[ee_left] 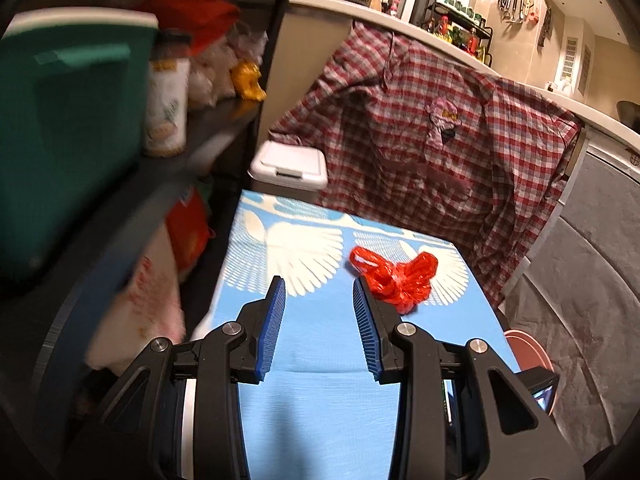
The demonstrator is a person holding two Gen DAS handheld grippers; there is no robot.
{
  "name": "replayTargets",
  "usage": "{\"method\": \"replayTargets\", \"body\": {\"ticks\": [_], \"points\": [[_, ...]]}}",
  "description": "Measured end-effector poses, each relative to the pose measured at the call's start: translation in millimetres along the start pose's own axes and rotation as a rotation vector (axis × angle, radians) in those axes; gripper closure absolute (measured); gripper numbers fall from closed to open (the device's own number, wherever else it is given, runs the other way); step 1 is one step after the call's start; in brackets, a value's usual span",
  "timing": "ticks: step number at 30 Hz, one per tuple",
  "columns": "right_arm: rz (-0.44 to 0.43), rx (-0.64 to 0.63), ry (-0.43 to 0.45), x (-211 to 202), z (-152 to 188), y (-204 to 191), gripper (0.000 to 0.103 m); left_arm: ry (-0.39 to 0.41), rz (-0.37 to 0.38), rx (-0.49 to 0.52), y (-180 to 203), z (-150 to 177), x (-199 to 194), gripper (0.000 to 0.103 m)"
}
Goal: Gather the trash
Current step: 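Grasp the red plastic bag with the left tool while the right tool grasps the green toothpaste tube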
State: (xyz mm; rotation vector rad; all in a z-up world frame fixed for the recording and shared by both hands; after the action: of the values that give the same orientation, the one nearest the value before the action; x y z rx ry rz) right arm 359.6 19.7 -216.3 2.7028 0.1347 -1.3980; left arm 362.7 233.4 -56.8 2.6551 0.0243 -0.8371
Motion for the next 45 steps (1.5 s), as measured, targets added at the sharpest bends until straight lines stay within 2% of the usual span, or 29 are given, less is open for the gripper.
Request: {"method": "replayTargets", "body": {"ticks": [2, 3, 4, 9, 12, 13, 15, 21, 25, 27, 32, 34, 36, 40, 42, 45], "points": [[-0.013, -0.013, -0.009, 3.0, -5.9, 13.7, 0.083, -0.018, 0.015, 0.009, 6.0, 6.8, 12.8, 0.068], [-0.024, -0.019, -0.013, 3.8, -8.1, 18.0, 0.097, -0.026, 0.021, 0.018, 9.8, 9.7, 18.7, 0.068], [-0.044, -0.030, -0.021, 5.4, -10.8, 24.1, 0.099, -0.036, 0.033, 0.029, 15.1, 12.8, 26.1, 0.068], [-0.147, -0.112, -0.054, 9.5, -11.1, 36.9, 0.099, -0.058, 0.066, 0.086, 36.5, 21.9, 54.1, 0.068], [-0.219, -0.134, -0.059, 6.1, -8.5, 36.0, 0.093, -0.078, 0.077, 0.099, 45.2, 27.1, 70.3, 0.068], [-0.237, -0.142, -0.056, 4.5, -7.4, 35.3, 0.085, -0.083, 0.081, 0.100, 47.6, 28.6, 74.7, 0.068], [-0.237, -0.159, -0.035, 1.8, -6.7, 34.7, 0.076, -0.089, 0.083, 0.105, 50.4, 29.6, 80.9, 0.068], [-0.208, -0.181, 0.010, -1.2, -12.4, 37.0, 0.076, -0.101, 0.081, 0.121, 52.2, 32.3, 101.0, 0.068], [-0.233, -0.161, -0.002, 5.8, -13.1, 38.9, 0.095, -0.109, 0.087, 0.126, 53.9, 30.1, 118.1, 0.068], [-0.241, -0.150, 0.007, 3.6, -14.6, 39.3, 0.099, -0.110, 0.093, 0.139, 57.8, 29.0, 125.7, 0.068], [-0.253, -0.128, 0.031, -6.0, -20.7, 42.1, 0.099, -0.120, 0.120, 0.123, 69.9, 23.0, 148.7, 0.067], [-0.249, -0.124, 0.031, -8.0, -22.8, 45.5, 0.099, -0.131, 0.127, 0.112, 74.9, 22.1, 158.5, 0.063], [-0.257, -0.113, 0.025, -8.2, -24.4, 50.3, 0.099, -0.144, 0.126, 0.098, 80.5, 22.4, 170.9, 0.058], [-0.258, -0.102, 0.021, -6.1, -26.3, 59.5, 0.099, -0.170, 0.113, 0.063, 83.2, 25.2, 189.8, 0.058], [-0.260, -0.096, 0.016, -4.1, -25.6, 62.9, 0.099, -0.200, 0.128, 0.017, 82.5, 28.8, 201.1, 0.057], [-0.263, -0.102, 0.015, -3.2, -24.6, 64.0, 0.099, -0.246, 0.111, -0.002, 80.5, 38.2, 215.8, 0.056]]}}
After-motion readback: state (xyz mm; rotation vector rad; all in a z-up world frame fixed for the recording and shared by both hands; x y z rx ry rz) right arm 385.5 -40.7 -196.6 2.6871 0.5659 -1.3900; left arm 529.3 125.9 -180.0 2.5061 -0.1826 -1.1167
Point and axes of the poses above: each gripper's, at about its wrist camera, not at the fingertips, and x roughly the way its jaws point, y to its right, z to its underside, the point moved 8 cm from there along x, roughly the way its jaws point, and after that the axes turned 5 degrees about -x, right-handed, at the moved point
